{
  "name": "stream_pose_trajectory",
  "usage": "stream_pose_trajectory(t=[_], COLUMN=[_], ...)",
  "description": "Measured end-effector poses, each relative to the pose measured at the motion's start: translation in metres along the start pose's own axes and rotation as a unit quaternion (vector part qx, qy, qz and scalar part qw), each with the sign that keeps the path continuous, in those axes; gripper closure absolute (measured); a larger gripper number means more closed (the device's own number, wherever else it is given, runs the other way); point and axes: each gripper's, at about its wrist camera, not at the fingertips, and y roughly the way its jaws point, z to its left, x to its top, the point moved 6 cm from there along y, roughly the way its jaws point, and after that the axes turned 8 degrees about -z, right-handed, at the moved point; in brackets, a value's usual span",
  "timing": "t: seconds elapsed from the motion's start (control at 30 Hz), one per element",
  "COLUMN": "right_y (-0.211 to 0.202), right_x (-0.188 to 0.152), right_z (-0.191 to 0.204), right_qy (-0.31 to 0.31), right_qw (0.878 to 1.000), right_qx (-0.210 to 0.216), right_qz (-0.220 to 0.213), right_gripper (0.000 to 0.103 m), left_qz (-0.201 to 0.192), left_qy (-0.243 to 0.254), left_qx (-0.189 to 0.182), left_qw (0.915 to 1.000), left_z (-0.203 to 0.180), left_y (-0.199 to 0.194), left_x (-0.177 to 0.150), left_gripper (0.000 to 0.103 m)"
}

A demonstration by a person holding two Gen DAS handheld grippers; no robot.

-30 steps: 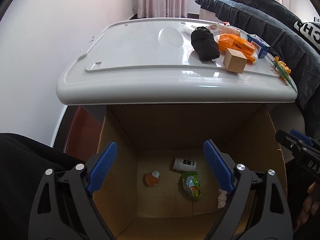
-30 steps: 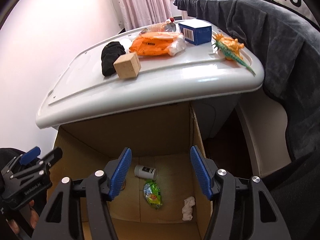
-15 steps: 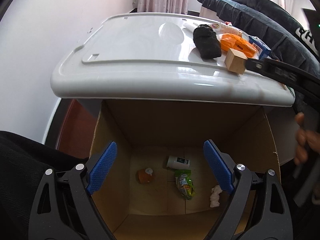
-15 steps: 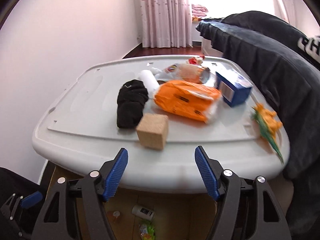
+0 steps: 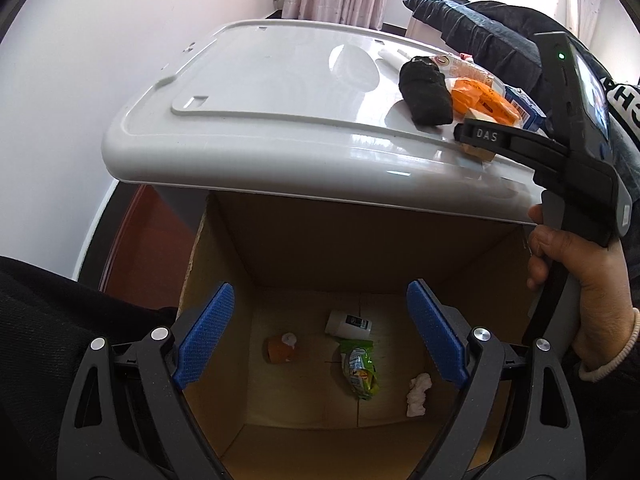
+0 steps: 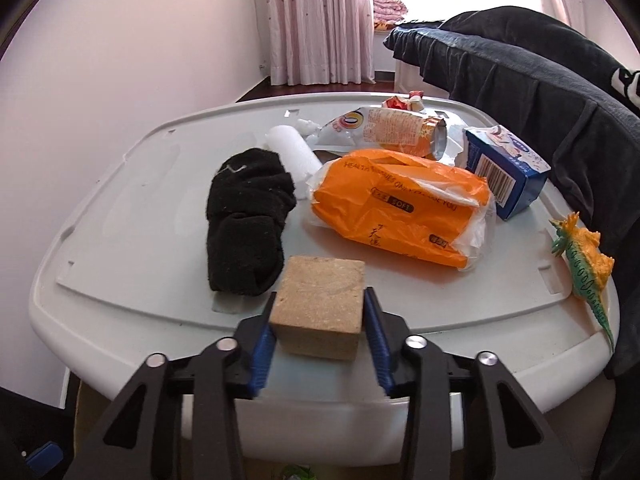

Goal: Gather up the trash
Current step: 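Grasp the wooden block with the right gripper, then grasp the black sock with the left gripper while the right gripper holds the block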

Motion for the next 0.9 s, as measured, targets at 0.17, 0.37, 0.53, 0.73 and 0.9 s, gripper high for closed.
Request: stream_pose_trajectory(t=[0.17,0.37,0.53,0.73,0.9], right_y=[0.000,-0.013,-0.057,-0.110,-0.129], right_x=[-0.001,0.001,0.003,-0.008,-0.022], right_z=[0.001,-0.011,-0.031,-0.064,-0.085], right_qy=[-0.013,0.002,0.011,0.026,0.038], right_qw=[1.000,1.000,1.000,0.999,0.998], right_qx=[0.000,0.008,0.017,0.016,0.006], right_qz=[-0.014,-0.012,-0.018,-0.033,-0.041], right_gripper=[0.067,0.068,0.068,0.068,0.067], left_qz=[0.002,-0.001,-0.002,-0.012,-0.027], left_qy=[0.001,0.016,0.031,0.056,0.063], left_qx=[0.005,0.020,0.026,0.012,-0.004], left_qw=[1.0000,0.9997,0.9992,0.9983,0.9976], left_z=[0.000,-0.002,-0.010,-0.033,-0.058], left_y=[0.001,0.003,0.003,-0.003,0.001], left_x=[0.000,0.000,0.001,0.013,0.042], left_gripper=[0.017,0.017,0.017,0.017,0.017])
